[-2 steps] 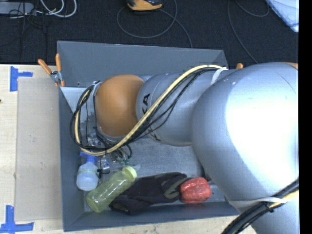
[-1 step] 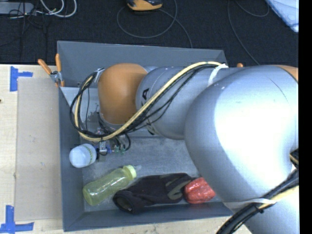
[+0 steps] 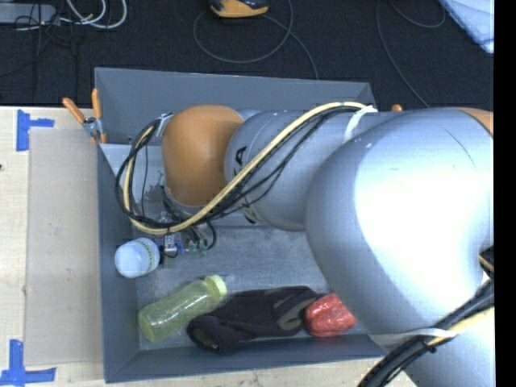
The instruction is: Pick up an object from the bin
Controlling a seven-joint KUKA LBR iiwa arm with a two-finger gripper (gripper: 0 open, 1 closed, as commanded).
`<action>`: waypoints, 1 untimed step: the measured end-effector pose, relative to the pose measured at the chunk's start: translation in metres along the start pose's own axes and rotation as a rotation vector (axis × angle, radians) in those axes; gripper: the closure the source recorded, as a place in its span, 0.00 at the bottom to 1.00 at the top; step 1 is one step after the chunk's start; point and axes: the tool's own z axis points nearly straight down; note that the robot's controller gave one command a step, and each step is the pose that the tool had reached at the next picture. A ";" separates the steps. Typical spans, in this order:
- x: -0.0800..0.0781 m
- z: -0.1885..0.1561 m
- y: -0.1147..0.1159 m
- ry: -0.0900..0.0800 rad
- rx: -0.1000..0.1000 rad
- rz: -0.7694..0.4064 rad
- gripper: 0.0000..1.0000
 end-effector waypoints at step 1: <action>0.000 0.000 0.000 0.000 0.000 0.001 1.00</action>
Offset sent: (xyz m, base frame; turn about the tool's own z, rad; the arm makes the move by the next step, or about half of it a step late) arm 0.0002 0.0001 0.0090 0.0000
